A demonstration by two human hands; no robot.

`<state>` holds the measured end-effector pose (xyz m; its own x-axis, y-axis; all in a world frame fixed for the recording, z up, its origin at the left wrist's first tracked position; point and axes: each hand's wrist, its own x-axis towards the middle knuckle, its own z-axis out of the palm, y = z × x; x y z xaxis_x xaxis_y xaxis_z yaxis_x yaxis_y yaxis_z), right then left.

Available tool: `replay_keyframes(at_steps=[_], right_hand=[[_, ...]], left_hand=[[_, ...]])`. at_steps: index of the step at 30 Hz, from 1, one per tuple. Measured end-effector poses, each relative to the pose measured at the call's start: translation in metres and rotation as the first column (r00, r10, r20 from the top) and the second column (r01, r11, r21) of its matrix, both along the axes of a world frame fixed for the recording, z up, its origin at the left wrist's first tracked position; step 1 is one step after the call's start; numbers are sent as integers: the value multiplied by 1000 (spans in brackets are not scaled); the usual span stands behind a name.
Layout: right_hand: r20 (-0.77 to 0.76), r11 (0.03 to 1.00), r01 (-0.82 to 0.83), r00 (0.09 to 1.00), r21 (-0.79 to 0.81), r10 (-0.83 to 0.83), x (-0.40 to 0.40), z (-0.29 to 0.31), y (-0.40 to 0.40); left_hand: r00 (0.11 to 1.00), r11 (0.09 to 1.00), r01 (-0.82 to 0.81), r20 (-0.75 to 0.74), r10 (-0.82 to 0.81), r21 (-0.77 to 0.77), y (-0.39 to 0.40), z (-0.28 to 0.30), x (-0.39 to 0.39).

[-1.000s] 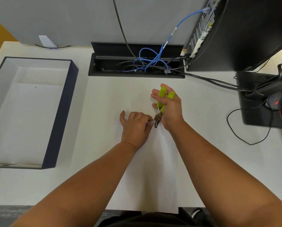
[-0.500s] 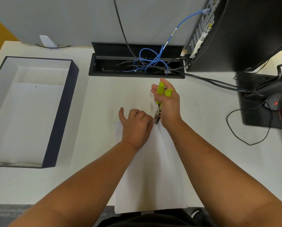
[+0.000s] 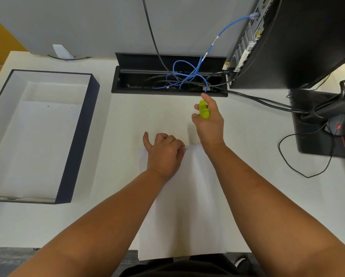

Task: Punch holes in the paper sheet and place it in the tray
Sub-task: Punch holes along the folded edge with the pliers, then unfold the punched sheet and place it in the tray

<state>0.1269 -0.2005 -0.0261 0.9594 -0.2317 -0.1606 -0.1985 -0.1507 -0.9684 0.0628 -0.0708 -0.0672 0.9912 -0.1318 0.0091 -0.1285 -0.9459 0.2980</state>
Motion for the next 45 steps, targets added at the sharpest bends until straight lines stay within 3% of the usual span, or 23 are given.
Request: replay_keyframes(at_steps=[2,5,9,13,17,20,24,29,35,42,44,45], right_hand=[[-13,948,-45,999,-314,43,1,-5,-4],[-114,797,-110,992,-594,52,-3,-19,-15],[-186,614,-113,981,-781,-56,-11,-33,-31],[-197,542,-83,968,-836,-155,-17,-37,-43],[91,583,93,995,-807,-33,-22,-37,-41],[221,670,59,962,-740,159,-28,-43,-34],[132,819,-125,963,-560,237,-44,-56,-27],[66,833,-206,958,-513,278,-49,-64,-31],[28,872,-178,976,-457,214,-46,-62,-34],[-38,926,-161,987,-342,157,-47,-51,-34],[-35,946,-123,992,-299,118,-47,-46,-34],[-33,956,-101,995,-277,96,-47,-43,-33]], left_hand=[[1000,1000,-11,-18,10,-24,5,-1,1],[999,997,-25,-42,21,-80,9,-5,2],[999,985,-29,-41,22,-169,14,-11,0],[1000,978,-22,-18,19,-205,16,-14,-1],[1000,974,-17,-5,16,-225,16,-16,-1],[1000,972,-25,-4,24,-235,16,-15,1],[999,974,-31,8,34,-227,18,-16,7],[999,973,-10,35,19,-231,21,-16,10],[992,973,65,-88,-87,-220,39,-2,18],[970,939,-153,-230,82,-309,86,7,3],[942,859,-304,-266,206,-412,92,13,-2],[912,763,-400,-300,278,-507,93,18,-6]])
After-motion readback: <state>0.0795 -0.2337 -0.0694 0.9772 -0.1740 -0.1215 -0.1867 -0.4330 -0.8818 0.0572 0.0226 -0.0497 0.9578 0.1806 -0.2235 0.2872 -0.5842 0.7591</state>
